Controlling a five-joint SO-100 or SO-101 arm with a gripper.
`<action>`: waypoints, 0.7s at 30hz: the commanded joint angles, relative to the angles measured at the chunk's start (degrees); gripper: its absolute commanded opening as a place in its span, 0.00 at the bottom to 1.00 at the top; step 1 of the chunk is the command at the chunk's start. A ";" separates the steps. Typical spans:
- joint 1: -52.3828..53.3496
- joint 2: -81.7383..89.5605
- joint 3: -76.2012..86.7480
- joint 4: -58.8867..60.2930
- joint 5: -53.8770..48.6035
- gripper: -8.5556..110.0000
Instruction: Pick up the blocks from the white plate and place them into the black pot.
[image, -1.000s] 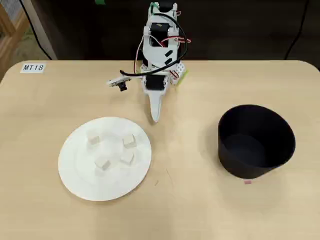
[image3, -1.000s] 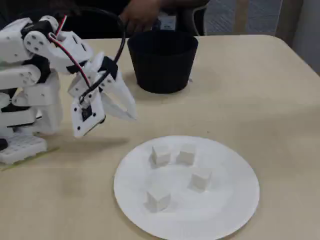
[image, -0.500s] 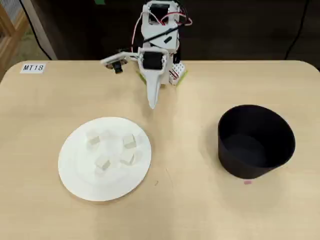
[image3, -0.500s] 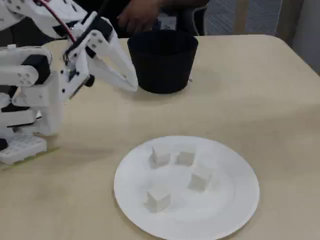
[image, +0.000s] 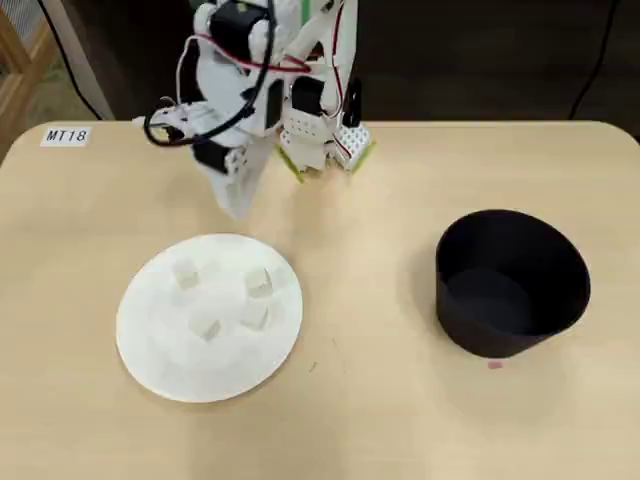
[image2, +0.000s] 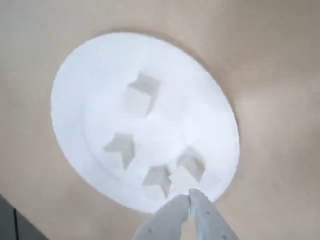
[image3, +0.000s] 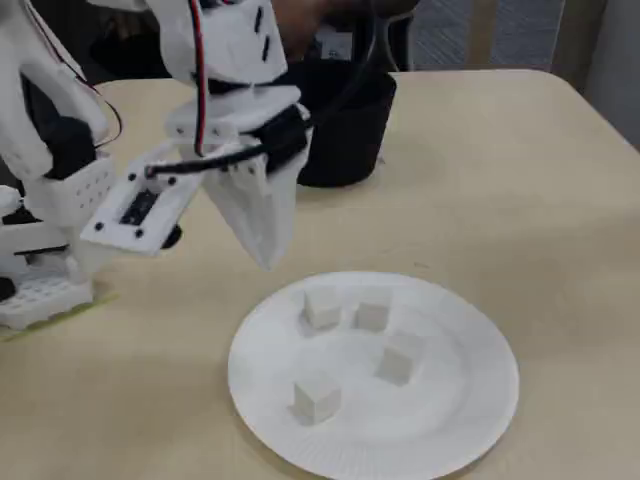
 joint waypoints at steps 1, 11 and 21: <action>2.20 -5.27 -4.92 -1.41 0.44 0.05; 3.69 -16.44 -9.93 -4.57 1.23 0.06; 4.22 -21.45 -10.02 -9.58 0.00 0.33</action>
